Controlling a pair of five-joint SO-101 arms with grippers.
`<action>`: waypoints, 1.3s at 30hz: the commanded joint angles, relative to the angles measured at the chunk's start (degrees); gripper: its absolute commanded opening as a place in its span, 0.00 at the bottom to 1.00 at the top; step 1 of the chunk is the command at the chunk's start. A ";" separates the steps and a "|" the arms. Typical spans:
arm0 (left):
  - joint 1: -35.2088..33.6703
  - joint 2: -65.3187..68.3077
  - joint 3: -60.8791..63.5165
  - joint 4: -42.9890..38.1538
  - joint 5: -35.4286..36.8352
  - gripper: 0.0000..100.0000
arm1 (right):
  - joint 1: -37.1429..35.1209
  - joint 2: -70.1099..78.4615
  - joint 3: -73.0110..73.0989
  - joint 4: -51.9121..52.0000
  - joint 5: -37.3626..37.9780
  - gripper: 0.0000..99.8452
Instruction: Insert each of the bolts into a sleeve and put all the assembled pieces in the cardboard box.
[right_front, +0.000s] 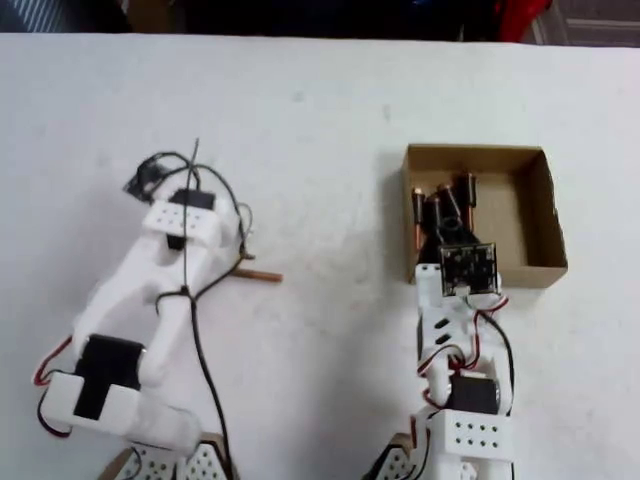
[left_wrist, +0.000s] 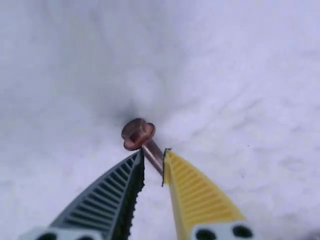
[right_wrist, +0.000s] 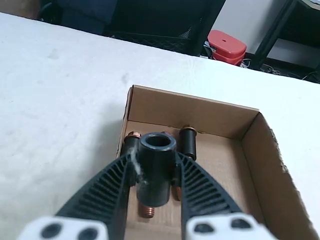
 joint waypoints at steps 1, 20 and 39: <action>-0.04 -0.31 -0.26 0.88 0.53 0.10 | -0.40 -1.01 0.44 -1.71 -0.09 0.02; 3.74 -0.22 2.20 0.97 0.79 0.35 | -0.40 -1.01 0.44 -1.71 -0.09 0.02; 0.75 -0.22 6.68 -9.67 3.60 0.29 | -0.40 -1.01 0.44 -1.71 -0.09 0.02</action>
